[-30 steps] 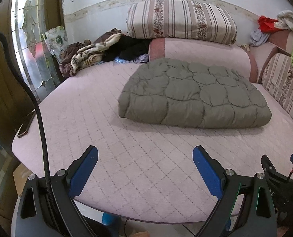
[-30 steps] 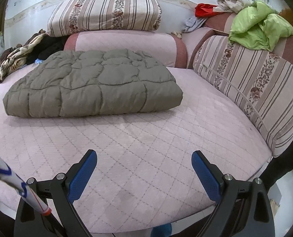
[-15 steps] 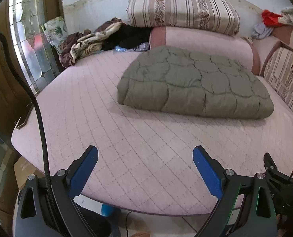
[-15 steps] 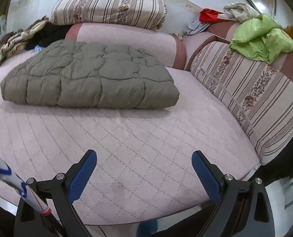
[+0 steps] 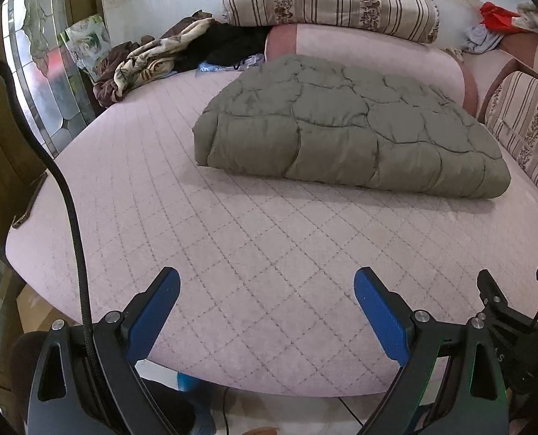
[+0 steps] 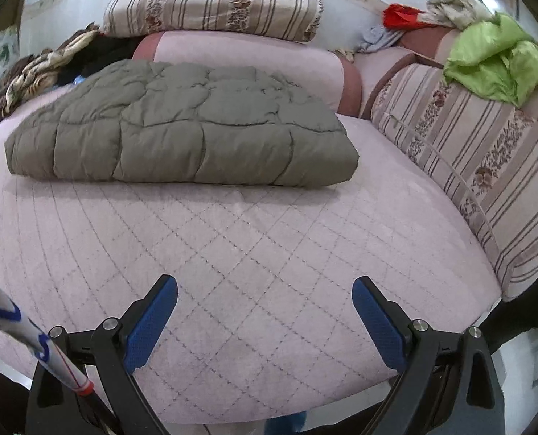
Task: Fold large clothes
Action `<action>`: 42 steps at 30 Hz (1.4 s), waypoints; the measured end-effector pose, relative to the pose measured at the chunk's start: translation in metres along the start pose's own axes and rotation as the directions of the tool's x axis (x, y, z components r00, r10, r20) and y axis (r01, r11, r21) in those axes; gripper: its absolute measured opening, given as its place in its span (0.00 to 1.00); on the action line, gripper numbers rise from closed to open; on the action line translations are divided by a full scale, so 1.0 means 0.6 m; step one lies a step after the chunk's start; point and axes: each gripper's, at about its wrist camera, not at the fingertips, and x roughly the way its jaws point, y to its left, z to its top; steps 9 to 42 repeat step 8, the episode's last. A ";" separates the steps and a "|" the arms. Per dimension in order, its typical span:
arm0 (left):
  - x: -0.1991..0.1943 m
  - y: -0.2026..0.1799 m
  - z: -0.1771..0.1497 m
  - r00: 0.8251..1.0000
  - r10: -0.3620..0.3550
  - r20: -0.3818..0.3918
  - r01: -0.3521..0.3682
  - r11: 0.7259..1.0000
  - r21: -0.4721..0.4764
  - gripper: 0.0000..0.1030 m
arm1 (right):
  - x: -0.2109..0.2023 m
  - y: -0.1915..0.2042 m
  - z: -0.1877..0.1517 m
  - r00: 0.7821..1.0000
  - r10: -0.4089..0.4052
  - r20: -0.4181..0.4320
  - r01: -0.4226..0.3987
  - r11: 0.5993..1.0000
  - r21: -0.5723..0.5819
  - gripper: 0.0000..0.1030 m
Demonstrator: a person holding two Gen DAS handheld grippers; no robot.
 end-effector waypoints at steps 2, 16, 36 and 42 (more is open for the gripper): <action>0.002 -0.001 0.000 1.000 -0.004 -0.001 0.004 1.000 0.006 0.93 | 0.000 0.003 0.000 1.000 -0.007 0.010 0.007 1.000 -0.007 0.96; 0.014 0.007 -0.001 0.999 -0.016 -0.029 0.016 1.000 -0.013 0.93 | 0.001 0.008 0.010 1.000 0.020 0.001 -0.020 1.000 -0.010 0.96; 0.014 0.007 -0.001 0.999 -0.016 -0.029 0.016 1.000 -0.013 0.93 | 0.001 0.008 0.010 1.000 0.020 0.001 -0.020 1.000 -0.010 0.96; 0.014 0.007 -0.001 0.999 -0.016 -0.029 0.016 1.000 -0.013 0.93 | 0.001 0.008 0.010 1.000 0.020 0.001 -0.020 1.000 -0.010 0.96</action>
